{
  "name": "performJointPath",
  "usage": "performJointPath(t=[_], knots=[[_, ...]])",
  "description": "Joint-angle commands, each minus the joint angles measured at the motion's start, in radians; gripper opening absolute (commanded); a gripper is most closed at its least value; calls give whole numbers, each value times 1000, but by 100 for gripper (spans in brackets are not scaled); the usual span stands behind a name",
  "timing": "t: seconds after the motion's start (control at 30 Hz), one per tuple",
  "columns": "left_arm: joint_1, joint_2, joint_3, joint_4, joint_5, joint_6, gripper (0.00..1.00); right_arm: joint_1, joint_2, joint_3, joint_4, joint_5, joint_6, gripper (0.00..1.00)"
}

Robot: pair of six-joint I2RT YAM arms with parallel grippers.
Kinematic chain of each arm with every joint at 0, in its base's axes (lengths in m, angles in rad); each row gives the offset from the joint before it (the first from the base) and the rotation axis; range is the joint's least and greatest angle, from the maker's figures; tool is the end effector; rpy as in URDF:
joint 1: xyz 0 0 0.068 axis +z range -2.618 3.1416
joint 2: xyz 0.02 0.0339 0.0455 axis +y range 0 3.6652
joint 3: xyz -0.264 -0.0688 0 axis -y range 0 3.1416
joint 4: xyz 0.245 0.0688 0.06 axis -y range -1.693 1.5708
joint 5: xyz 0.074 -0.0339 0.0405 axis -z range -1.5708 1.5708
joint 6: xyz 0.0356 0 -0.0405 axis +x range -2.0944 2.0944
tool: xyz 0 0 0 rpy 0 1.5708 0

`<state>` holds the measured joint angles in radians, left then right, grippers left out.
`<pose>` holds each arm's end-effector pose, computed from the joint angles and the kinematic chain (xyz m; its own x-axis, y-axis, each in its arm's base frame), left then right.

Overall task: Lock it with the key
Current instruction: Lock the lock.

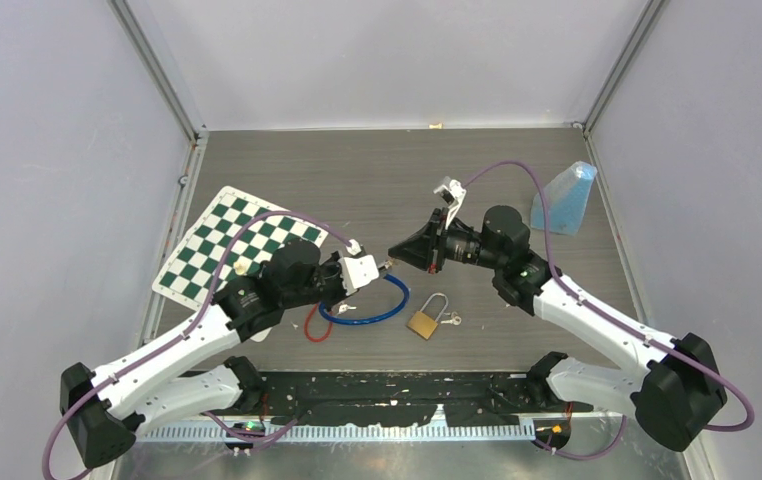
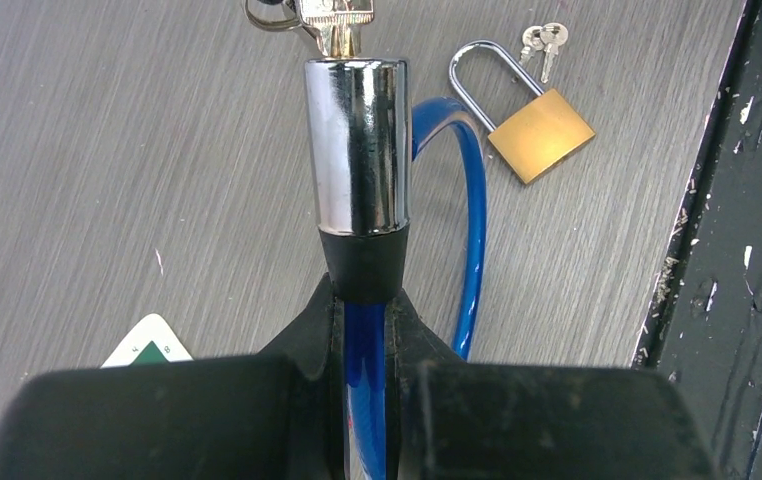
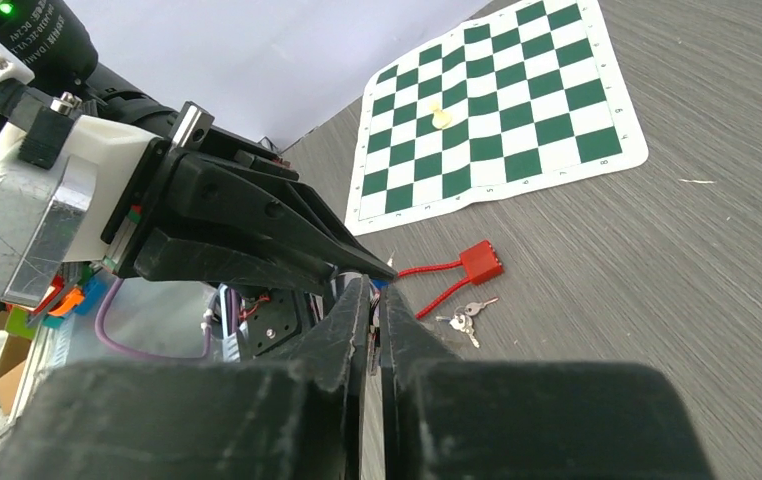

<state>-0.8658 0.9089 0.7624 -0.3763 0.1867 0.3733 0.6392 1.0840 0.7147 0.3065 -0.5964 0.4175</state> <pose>0.1267 -0.1591 0.2909 0.0096 0.5416 -0.8406 0.9119 0.3402 0.2297 0.1886 0.1651 0.3079 -0.4286 0.0994 -0.8980 -0.8420 0.3165 0.4369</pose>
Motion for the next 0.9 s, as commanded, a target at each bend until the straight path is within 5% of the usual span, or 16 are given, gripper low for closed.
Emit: performJointPath(t=[0.0, 0.17, 0.87], knots=[[-6, -11, 1, 16, 21, 16, 0, -4, 12, 6, 37, -20, -35, 14], [-6, 2, 6, 8, 10, 13, 0, -4, -18, -7, -11, 28, -31, 35], [-6, 24, 25, -18, -10, 4, 0, -3, -56, -13, -105, -10, -40, 35]])
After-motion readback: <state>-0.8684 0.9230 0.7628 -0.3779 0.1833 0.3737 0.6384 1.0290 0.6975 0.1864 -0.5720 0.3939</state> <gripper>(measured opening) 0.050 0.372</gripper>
